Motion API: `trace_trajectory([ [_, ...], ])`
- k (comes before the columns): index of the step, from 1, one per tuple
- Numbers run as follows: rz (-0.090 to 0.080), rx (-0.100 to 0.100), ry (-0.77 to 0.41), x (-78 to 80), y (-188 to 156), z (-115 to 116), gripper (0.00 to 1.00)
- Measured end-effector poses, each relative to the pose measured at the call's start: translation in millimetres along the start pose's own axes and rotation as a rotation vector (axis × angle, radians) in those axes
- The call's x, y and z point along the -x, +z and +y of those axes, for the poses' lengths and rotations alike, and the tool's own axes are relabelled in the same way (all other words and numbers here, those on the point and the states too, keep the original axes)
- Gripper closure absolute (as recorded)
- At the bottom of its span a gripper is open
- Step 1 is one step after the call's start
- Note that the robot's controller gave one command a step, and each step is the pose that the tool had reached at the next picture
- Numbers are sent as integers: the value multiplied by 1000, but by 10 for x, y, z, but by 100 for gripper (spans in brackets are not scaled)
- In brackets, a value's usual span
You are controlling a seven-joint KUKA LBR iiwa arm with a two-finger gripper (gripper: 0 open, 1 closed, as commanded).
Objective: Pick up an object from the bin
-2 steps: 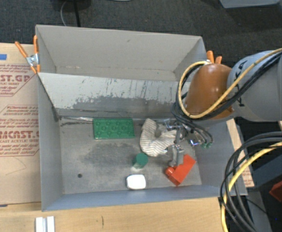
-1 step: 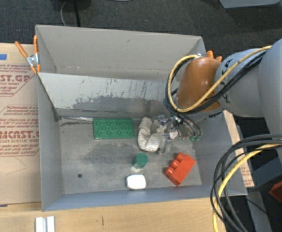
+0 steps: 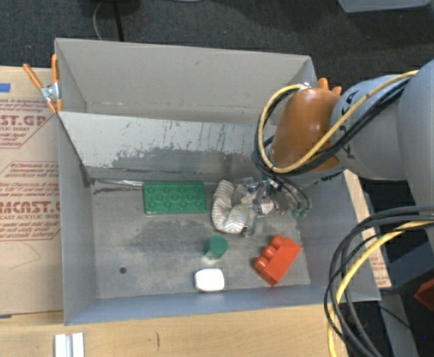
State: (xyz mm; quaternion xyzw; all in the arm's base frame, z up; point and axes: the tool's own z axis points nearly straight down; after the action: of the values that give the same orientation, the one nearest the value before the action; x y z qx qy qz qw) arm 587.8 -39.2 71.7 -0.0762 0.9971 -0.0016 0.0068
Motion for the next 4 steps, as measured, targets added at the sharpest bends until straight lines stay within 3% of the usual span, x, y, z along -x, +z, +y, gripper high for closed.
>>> trace_trajectory([
  [4,0,-1,0,0,-1,0,100],
])
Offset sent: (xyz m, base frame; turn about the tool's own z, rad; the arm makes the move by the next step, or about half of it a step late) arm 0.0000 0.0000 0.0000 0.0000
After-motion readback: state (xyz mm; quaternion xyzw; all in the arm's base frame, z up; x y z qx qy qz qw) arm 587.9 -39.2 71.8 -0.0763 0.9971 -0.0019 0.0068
